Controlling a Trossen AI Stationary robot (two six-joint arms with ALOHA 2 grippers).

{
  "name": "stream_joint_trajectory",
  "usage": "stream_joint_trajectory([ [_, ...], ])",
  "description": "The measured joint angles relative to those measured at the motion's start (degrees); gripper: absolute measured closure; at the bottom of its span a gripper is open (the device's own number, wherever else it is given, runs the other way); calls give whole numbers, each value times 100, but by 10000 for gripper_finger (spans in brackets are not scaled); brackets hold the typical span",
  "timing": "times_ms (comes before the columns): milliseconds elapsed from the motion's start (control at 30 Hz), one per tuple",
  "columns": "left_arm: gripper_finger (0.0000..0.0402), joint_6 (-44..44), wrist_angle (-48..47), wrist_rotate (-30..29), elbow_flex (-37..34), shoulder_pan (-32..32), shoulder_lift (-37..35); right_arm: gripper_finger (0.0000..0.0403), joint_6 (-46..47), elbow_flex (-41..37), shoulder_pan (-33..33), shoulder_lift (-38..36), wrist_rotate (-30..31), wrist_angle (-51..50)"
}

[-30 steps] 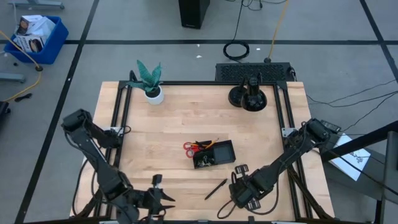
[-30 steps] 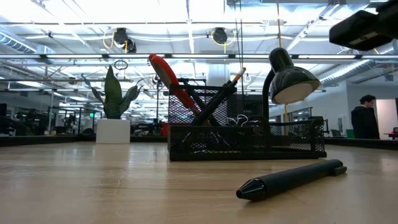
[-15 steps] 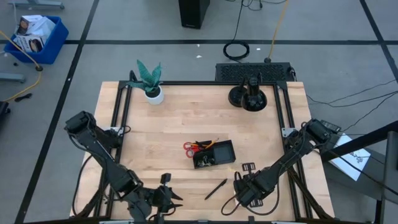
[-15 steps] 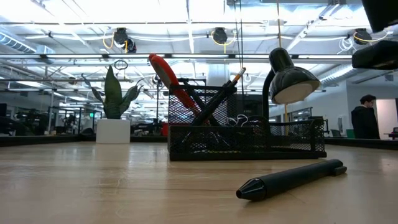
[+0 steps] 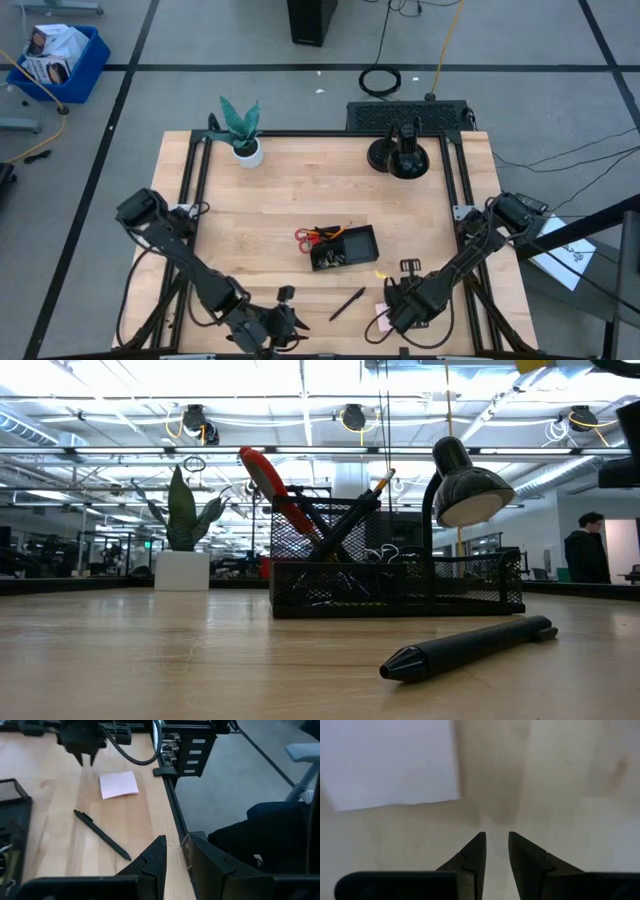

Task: Pick and place office supplies into organizer
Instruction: Put the black pen into the black desk organizer

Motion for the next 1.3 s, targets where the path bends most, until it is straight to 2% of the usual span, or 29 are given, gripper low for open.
stream_joint_trajectory([
  [267,314,-159,597,227,0,279,527,330,413,-34,-2,-194,621,-147],
  [433,314,-947,611,214,0,455,654,330,621,-37,24,-596,934,-168],
  [600,314,-1474,711,153,0,559,686,330,1028,-73,128,-1128,1577,-142],
  [767,314,-1374,950,-26,4,533,686,330,1393,-229,323,-1679,2237,75],
  [933,314,-1422,857,-145,144,476,763,330,1395,-521,475,-2175,2673,718],
  [1033,314,-1417,452,-200,533,483,950,330,1320,-744,503,-2449,2843,1209],
  [1300,314,-1726,-1798,-223,2160,718,1724,330,728,-1553,518,-3073,2879,2891],
])
